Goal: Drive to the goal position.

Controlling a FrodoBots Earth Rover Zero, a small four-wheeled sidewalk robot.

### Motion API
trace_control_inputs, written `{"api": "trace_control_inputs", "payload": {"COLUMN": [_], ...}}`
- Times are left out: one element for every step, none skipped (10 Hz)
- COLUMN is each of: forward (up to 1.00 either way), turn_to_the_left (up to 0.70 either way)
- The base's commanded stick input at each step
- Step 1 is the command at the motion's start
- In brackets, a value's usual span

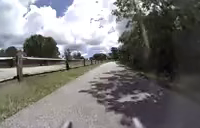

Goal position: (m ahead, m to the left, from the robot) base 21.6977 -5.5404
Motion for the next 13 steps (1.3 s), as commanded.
{"api": "trace_control_inputs", "payload": {"forward": [0.70, 0.70, 0.70, 0.70, 0.70, 0.70, 0.70, 0.70, 0.70, 0.70, 0.70, 0.70, 0.70], "turn_to_the_left": [0.01, 0.01, 0.01, 0.01, 0.01, 0.01, 0.01, 0.01, 0.01, 0.01, 0.01, 0.01, 0.01]}}
